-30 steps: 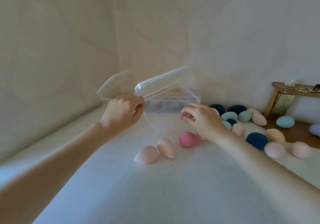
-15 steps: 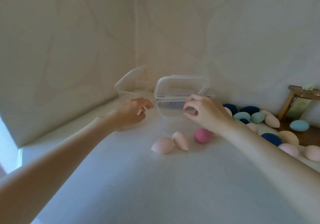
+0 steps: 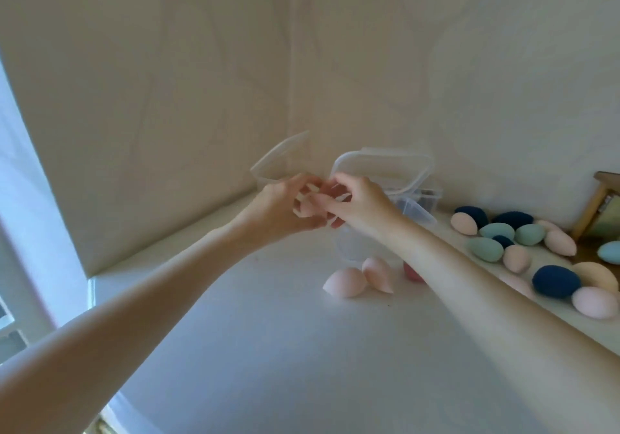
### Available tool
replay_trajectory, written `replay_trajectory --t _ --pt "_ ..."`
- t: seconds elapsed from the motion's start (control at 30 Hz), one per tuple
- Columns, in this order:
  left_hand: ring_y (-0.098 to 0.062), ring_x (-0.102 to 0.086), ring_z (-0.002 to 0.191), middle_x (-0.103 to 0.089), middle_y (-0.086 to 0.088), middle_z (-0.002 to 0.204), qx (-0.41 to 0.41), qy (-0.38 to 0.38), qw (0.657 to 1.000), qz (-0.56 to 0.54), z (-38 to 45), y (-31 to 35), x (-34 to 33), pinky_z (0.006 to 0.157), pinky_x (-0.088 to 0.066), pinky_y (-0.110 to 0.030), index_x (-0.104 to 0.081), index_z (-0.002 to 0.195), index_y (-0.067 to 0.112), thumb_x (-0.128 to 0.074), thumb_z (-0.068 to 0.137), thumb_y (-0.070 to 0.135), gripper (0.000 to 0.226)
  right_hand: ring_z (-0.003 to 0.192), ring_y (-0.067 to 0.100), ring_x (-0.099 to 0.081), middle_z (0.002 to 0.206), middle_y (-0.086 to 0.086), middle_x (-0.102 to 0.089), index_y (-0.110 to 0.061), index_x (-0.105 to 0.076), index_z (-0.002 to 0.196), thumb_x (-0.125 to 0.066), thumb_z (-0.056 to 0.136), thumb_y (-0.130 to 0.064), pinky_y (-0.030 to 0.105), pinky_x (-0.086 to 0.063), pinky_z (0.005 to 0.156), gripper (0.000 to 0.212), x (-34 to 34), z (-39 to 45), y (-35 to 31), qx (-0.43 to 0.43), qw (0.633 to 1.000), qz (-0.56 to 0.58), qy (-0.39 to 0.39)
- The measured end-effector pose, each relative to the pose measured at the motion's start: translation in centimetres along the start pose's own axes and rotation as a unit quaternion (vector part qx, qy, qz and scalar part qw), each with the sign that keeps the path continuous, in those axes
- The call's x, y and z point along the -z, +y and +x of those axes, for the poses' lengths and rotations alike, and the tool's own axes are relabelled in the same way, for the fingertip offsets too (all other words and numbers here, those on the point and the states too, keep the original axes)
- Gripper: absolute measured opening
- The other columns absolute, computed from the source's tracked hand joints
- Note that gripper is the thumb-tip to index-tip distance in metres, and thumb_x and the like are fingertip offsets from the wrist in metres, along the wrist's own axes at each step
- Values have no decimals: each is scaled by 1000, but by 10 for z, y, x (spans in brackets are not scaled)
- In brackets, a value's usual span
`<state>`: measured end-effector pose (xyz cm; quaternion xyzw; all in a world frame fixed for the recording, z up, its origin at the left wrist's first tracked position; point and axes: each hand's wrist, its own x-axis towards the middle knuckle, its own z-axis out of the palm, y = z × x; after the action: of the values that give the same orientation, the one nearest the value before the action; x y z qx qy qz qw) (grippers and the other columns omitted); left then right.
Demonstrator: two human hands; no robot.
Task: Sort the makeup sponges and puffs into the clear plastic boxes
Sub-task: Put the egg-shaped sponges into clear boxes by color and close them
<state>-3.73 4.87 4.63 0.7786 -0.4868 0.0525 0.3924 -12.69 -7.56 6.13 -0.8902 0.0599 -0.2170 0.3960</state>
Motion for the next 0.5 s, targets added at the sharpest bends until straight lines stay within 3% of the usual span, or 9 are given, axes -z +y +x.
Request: replay_trajectory --t 0.07,0.17,0.23,0.3,0.4,0.5 --pt "-17 -63 81 -60 3 100 8 21 999 -32 14 8 -17 79 -54 -29 -54 117 10 -78 72 22 52 64 17 -60 79 1 -63 -12 -60 94 -73 80 -23 26 -52 67 22 15 4 8 -57 998 16 15" --pt "-17 -64 92 -61 0 107 29 3 997 -78 35 8 -44 85 -55 -31 -53 114 9 -77 74 22 50 72 20 -60 87 8 -66 -16 -56 88 -75 76 -13 30 -50 74 22 34 13 34 -134 988 67 48" --pt "-20 -60 106 -59 -4 118 17 -10 998 -56 44 0 -59 91 -49 -28 -53 117 8 -75 76 21 48 75 19 -59 87 6 -64 -17 -53 90 -72 76 -7 33 -51 77 26 40 22 49 -178 979 70 74" --pt "-22 -55 112 -59 -6 121 10 26 1000 9 50 -13 -65 90 -39 -23 -57 116 11 -69 81 21 38 82 20 -58 84 1 -60 -15 -51 96 -67 75 0 33 -51 77 31 42 30 62 -189 978 39 79" --pt "-27 -48 116 -58 -6 123 6 77 996 54 55 -29 -69 86 -28 -15 -61 116 13 -59 86 12 29 91 19 -56 93 1 -61 -13 -57 100 -62 76 3 26 -46 69 29 39 36 69 -165 984 -58 26" --pt "-25 -46 117 -55 -5 126 -1 69 997 47 58 -32 -77 88 -29 -15 -57 121 14 -55 87 7 35 98 21 -58 108 3 -62 -13 -61 107 -58 84 -5 29 -48 76 24 34 42 69 -140 980 -135 -50"
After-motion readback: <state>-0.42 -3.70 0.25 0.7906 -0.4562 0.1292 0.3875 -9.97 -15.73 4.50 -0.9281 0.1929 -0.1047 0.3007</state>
